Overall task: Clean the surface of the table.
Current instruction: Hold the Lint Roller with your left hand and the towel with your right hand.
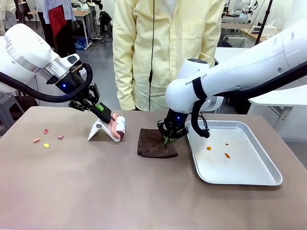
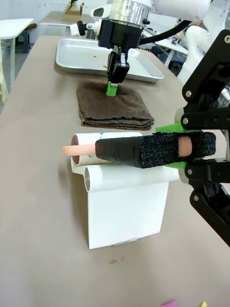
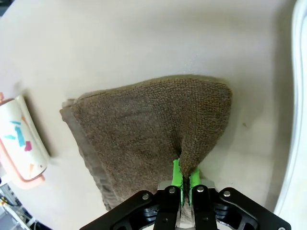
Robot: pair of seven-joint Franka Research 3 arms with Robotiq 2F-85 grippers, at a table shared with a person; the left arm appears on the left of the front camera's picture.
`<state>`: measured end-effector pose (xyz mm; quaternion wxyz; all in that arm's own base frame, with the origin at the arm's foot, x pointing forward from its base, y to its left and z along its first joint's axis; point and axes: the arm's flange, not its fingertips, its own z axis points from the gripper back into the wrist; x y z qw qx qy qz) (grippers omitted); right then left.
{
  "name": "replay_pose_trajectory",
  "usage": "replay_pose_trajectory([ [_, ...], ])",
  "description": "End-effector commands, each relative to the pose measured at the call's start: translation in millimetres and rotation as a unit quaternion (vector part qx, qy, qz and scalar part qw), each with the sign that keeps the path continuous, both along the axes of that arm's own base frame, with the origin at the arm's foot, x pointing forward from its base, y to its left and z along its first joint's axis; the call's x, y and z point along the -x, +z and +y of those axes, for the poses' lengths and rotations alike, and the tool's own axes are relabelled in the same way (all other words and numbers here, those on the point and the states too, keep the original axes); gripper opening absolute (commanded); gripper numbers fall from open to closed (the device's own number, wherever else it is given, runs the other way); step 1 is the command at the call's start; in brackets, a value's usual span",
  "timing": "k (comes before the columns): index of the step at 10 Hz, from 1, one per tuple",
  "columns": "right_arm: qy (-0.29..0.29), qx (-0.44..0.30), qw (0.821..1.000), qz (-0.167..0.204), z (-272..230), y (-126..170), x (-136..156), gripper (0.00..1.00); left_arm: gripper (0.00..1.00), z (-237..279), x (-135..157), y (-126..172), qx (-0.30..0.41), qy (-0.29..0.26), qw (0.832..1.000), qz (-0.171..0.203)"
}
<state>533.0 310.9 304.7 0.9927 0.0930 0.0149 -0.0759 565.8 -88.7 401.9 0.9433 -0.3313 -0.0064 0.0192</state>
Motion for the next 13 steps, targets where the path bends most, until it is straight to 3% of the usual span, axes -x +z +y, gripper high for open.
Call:
replay_pose_trajectory([
  [1,-0.002,-0.014,1.000,-0.007,-7.0,-1.1,-5.1,0.00,0.00,-4.2,3.4,4.6,0.021,-0.001,0.999,-0.038],
  [3,0.001,-0.104,0.994,-0.036,-30.5,13.7,2.5,0.00,0.00,-5.1,10.5,11.9,0.048,-0.012,0.996,-0.069],
  [4,0.005,-0.178,0.983,-0.049,-47.8,22.6,9.6,0.00,0.00,-4.6,16.1,15.7,0.056,-0.023,0.995,-0.076],
  [5,0.035,-0.276,0.959,-0.052,-70.2,31.8,20.6,0.00,0.00,-2.3,24.8,20.6,0.068,-0.036,0.994,-0.083],
  [8,0.083,-0.445,0.891,-0.032,-130.6,46.1,52.9,0.00,0.00,37.6,60.0,38.3,0.090,-0.068,0.991,-0.070],
  [9,0.107,-0.484,0.867,-0.047,-148.0,50.7,71.9,0.00,0.00,59.6,81.7,43.5,0.115,-0.075,0.987,-0.088],
  [10,0.117,-0.506,0.853,-0.053,-167.6,55.5,93.8,0.00,0.00,79.3,104.7,47.2,0.146,-0.098,0.981,-0.080],
  [12,0.082,-0.526,0.841,-0.097,-224.3,68.9,147.0,0.00,0.00,118.5,160.1,45.8,0.176,-0.172,0.966,-0.077],
  [13,0.027,-0.524,0.841,-0.132,-256.3,74.8,171.2,0.00,0.00,141.6,181.7,42.2,0.190,-0.192,0.959,-0.088],
])
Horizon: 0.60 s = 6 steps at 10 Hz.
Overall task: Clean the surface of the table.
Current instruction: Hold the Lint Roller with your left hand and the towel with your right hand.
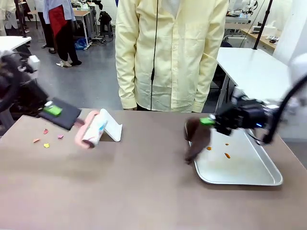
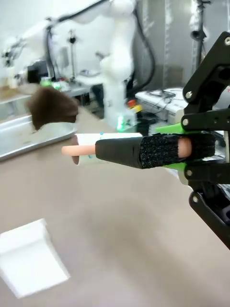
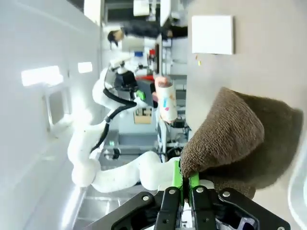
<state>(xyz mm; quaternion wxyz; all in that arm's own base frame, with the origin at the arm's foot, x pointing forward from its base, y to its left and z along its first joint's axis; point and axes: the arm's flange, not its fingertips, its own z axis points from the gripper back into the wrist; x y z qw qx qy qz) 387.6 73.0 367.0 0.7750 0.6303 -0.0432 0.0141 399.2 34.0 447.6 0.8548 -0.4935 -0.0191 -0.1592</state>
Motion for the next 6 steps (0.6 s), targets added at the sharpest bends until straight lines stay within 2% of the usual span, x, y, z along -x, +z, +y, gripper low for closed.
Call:
replay_pose_trajectory([
  [1,-0.119,0.001,0.993,-0.026,-55.2,15.9,58.9,0.00,0.00,44.6,27.9,-6.7,0.012,-0.057,0.998,-0.031],
  [2,-0.148,-0.022,0.988,-0.026,-89.5,16.9,75.4,0.00,0.00,92.2,40.3,-14.4,0.074,-0.058,0.994,-0.052],
  [4,-0.150,-0.035,0.988,-0.028,-139.9,17.1,93.8,0.00,0.00,160.0,76.6,-25.4,0.158,0.015,0.983,-0.091],
  [5,-0.172,-0.047,0.984,-0.017,-167.6,14.4,100.5,0.00,0.00,190.7,96.0,-30.4,0.178,0.070,0.976,-0.099],
  [6,-0.214,-0.052,0.975,0.007,-198.2,7.2,105.2,0.00,0.00,219.1,118.9,-40.5,0.222,0.106,0.959,-0.139],
])
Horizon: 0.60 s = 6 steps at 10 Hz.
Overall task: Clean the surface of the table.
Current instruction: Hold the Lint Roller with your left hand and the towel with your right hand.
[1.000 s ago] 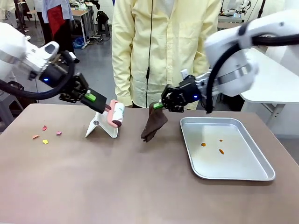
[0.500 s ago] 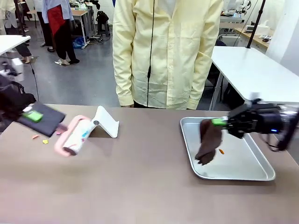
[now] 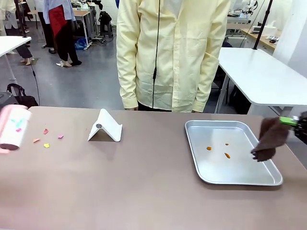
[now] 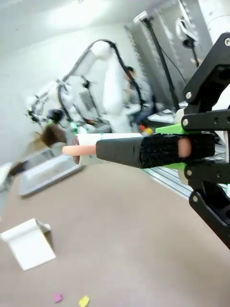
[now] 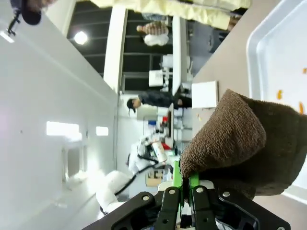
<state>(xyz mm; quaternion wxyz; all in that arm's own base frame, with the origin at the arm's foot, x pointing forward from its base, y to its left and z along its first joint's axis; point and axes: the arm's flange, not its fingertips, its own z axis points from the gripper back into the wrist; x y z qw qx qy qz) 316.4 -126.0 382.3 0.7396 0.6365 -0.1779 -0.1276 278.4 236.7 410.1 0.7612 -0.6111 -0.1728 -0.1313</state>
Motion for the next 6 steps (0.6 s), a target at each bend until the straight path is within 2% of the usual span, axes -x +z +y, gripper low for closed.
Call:
replay_pose_trajectory([
  [1,-0.052,-0.026,0.998,0.025,-16.2,-15.2,37.2,0.00,0.00,33.4,10.1,-13.5,0.071,0.068,0.995,-0.003],
  [2,-0.052,0.000,0.999,-0.011,-21.3,-19.7,39.8,0.00,0.00,42.3,16.6,-23.4,0.065,0.065,0.996,0.016],
  [3,-0.032,0.045,0.996,-0.077,-16.0,-19.0,42.0,0.00,0.00,44.7,14.2,-29.4,0.046,0.054,0.996,0.055],
  [4,-0.034,0.103,0.990,-0.091,1.1,-16.0,34.5,0.00,0.00,43.7,4.0,-28.3,0.043,0.053,0.992,0.110],
  [5,-0.053,0.006,0.998,-0.016,-45.4,-15.0,25.1,0.00,0.00,47.5,29.7,-32.2,0.055,0.076,0.995,0.032],
  [6,-0.053,0.006,0.998,-0.016,-45.4,-15.0,25.1,0.00,0.00,47.5,29.7,-32.2,0.055,0.076,0.995,0.032],
])
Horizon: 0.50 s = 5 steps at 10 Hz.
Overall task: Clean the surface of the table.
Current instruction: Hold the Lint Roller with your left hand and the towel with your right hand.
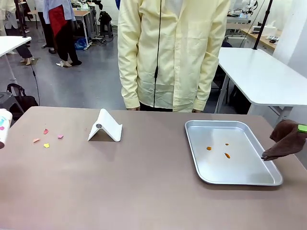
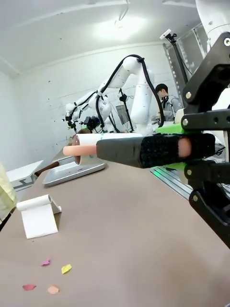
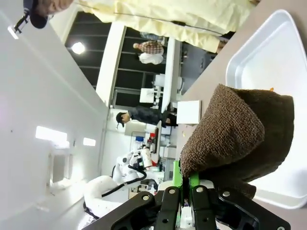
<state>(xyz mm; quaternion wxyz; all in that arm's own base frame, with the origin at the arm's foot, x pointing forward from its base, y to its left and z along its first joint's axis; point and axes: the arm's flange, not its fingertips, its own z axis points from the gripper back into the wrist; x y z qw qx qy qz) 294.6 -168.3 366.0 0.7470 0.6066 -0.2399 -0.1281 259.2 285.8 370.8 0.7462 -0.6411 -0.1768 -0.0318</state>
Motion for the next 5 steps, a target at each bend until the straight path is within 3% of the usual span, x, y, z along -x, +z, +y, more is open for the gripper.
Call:
replay_pose_trajectory([
  [1,-0.008,-0.030,0.999,0.023,-3.2,1.3,3.3,0.00,0.00,-1.5,10.4,7.0,0.003,0.007,1.000,-0.027],
  [5,-0.008,-0.030,0.999,0.023,-3.2,1.3,3.3,0.00,0.00,-1.5,10.4,7.0,0.003,0.007,1.000,-0.027],
])
